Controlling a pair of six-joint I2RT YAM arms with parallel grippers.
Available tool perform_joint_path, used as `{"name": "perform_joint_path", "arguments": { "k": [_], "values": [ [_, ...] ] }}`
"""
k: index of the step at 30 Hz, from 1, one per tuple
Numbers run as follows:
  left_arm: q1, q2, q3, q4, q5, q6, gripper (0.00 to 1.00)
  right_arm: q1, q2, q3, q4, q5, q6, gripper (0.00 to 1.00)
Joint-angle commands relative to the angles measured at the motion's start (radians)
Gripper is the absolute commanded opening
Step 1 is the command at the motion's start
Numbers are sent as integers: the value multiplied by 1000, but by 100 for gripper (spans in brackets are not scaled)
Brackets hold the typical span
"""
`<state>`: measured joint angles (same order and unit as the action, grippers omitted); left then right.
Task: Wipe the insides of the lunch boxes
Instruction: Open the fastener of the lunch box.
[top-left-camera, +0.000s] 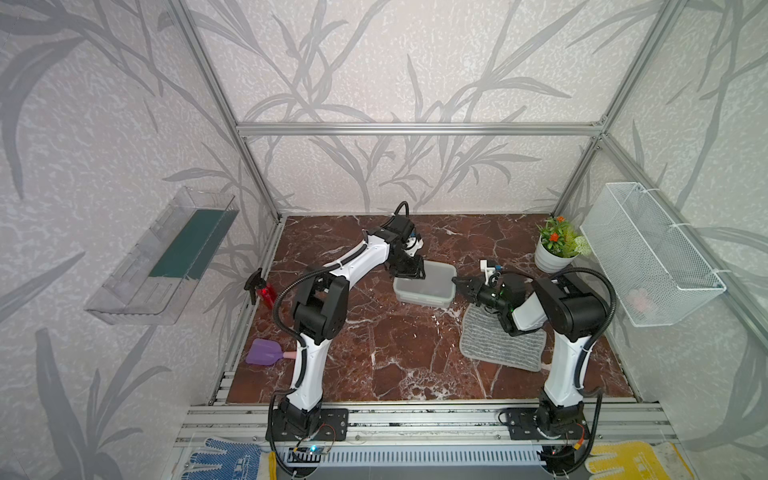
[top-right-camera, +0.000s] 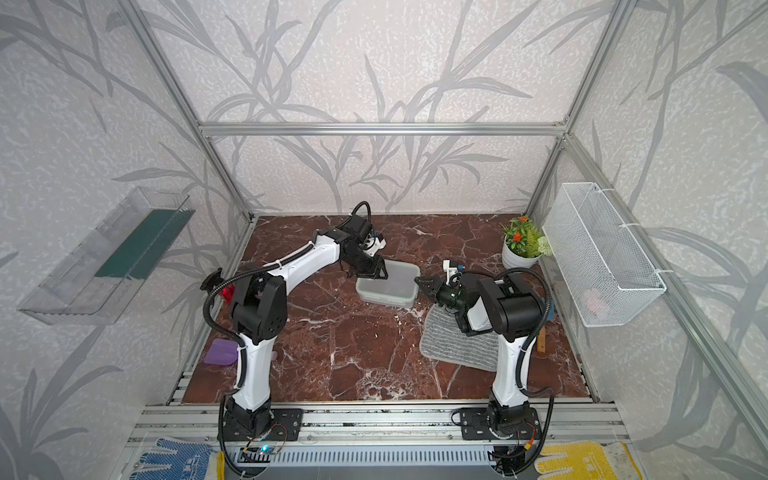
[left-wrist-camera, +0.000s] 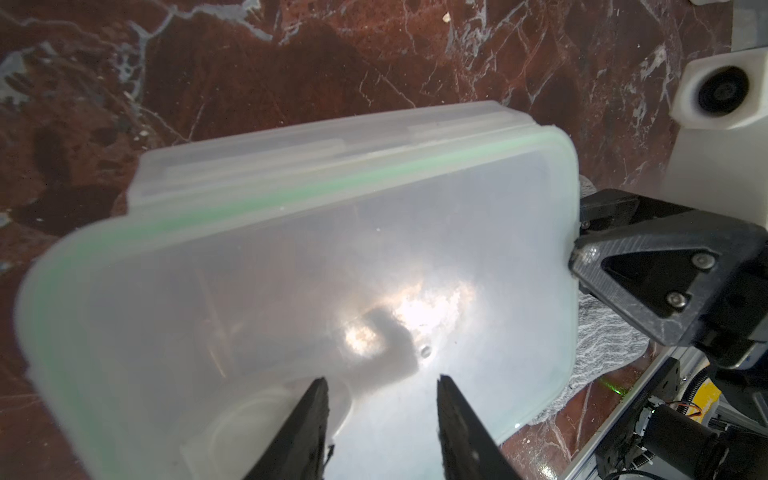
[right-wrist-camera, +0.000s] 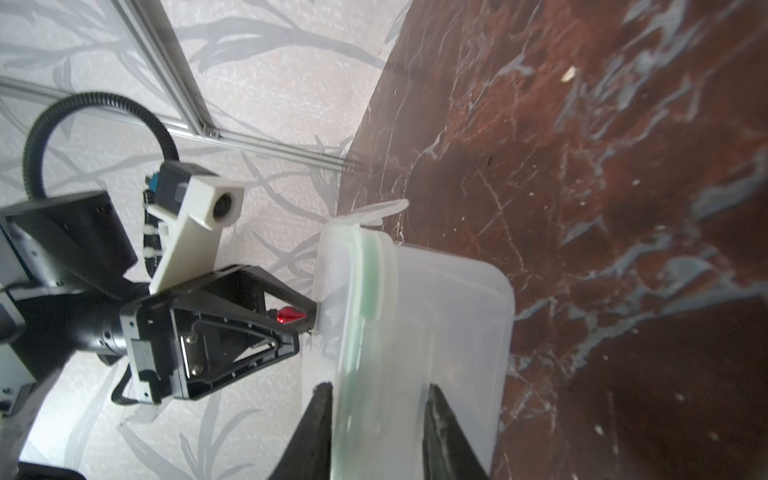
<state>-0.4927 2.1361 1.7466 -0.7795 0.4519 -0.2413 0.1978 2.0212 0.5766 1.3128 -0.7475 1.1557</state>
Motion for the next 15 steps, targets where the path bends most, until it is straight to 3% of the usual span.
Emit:
{"name": "perform_joint_path", "arguments": {
  "k": [1,5,15],
  "values": [
    [-8,178,-114,-137,-105,-9,43,48,-32,25,89,-70,-57,14],
    [-8,183,-133,-126,-99,-12,43,48,-38,22,90,-54,-52,1],
    [-10,167,-144,-126,-104,-13,42,46,-65,9,89,-44,-41,0]
  ]
}}
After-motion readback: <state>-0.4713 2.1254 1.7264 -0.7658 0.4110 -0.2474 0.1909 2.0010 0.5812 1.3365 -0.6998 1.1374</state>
